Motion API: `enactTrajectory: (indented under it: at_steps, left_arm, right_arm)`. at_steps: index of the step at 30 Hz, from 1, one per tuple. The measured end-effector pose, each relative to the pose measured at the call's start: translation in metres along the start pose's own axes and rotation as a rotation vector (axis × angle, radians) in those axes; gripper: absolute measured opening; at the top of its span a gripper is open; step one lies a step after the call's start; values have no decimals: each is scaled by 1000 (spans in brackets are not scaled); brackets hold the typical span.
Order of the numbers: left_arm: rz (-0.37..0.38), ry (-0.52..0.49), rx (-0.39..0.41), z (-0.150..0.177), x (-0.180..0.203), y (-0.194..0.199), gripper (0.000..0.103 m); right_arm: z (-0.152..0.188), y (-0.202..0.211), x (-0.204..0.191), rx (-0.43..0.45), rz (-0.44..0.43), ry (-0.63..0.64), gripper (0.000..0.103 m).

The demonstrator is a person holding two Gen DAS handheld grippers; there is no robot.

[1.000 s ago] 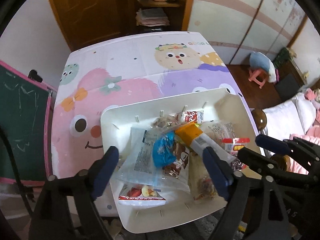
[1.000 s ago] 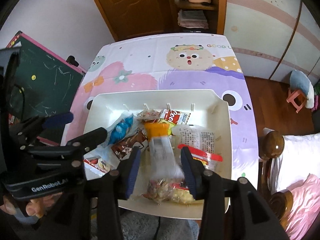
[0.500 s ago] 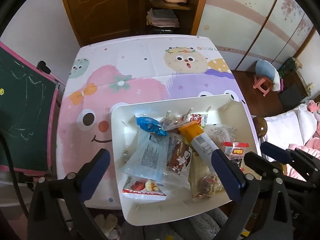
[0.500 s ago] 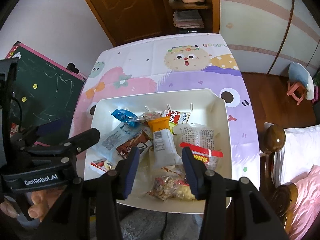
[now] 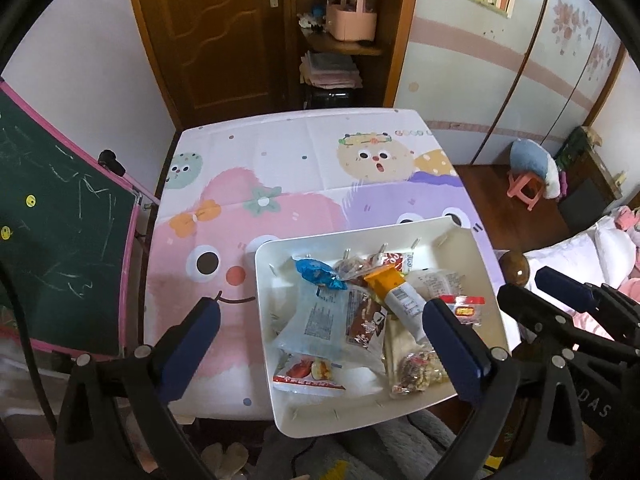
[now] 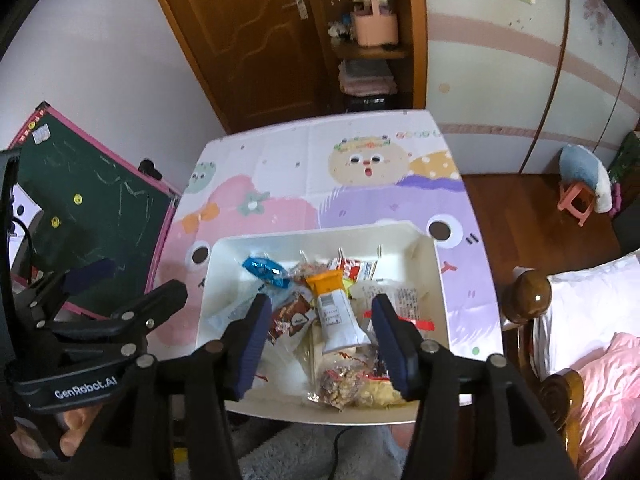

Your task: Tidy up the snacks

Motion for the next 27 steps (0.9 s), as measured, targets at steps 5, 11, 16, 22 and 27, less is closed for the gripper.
enactTrajectory:
  at_steps: [5, 11, 16, 22, 27]
  left_arm:
    - [-7, 11, 35, 0, -1, 19, 101]
    - [-37, 39, 74, 2, -7, 33, 101]
    - [-54, 55, 101, 2, -9, 40, 101]
    - [-65, 66, 110, 2, -9, 40, 101]
    - [-72, 66, 107, 2, -10, 38, 101]
  right_arm:
    - [-4, 15, -1, 43, 15, -18, 59]
    - [-2, 27, -3, 60, 33, -28, 59]
    - [0, 32, -4, 71, 46, -18, 59]
    - [0, 37, -3, 78, 54, -16, 59]
    - [0, 39, -2, 82, 58, -14, 59]
Point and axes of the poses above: each gripper's, at about its wrist camera, not at the fingertips, and y roughly against the way its jaws point, x to its right, z to its underside, the point moved 5 cm from there along -y, roughly the way its jaws point, and after that the axes turned 6 degrees about z, right-handed, at the moved point
